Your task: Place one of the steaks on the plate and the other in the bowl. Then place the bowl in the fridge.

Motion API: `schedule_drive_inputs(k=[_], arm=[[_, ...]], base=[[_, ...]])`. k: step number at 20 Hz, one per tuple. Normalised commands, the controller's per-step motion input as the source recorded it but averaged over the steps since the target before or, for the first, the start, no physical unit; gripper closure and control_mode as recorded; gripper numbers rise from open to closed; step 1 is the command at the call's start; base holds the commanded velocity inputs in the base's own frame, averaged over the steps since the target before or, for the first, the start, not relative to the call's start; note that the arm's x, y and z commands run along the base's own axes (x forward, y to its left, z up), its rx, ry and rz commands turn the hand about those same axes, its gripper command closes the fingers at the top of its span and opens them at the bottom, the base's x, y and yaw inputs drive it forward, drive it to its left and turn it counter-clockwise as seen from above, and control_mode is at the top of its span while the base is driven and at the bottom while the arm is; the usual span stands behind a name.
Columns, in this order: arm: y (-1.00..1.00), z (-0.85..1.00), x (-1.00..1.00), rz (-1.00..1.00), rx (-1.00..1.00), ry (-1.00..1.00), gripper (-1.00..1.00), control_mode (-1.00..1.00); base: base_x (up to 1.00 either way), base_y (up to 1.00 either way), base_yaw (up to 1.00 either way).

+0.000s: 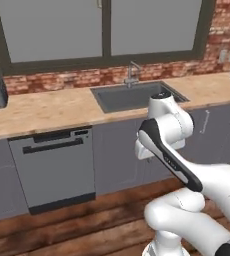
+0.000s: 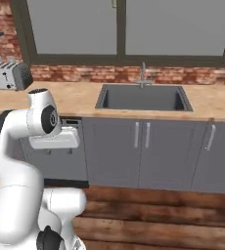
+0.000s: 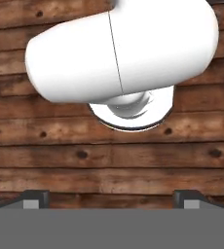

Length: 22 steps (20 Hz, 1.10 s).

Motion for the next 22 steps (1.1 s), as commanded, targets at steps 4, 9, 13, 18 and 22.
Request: schedule_drive_inputs(k=[4, 9, 13, 18, 22], arm=[[0.00, 0.00, 0.00, 0.00, 0.00, 0.00, -1.00, 1.00], [0.00, 0.00, 0.00, 0.00, 0.00, 0.00, -1.00, 1.00], [0.00, 0.00, 0.00, 0.00, 0.00, 0.00, -1.00, 1.00], [0.00, 0.00, 0.00, 0.00, 0.00, 0.00, -1.00, 1.00], [0.00, 0.00, 0.00, 0.00, 0.00, 0.00, -1.00, 1.00]], base=[[1.00, 0.02, 0.56], [0.47, 0.00, 0.87], [0.18, -0.02, 0.92], [0.00, -0.31, 0.72], [0.14, -0.24, 0.80]])
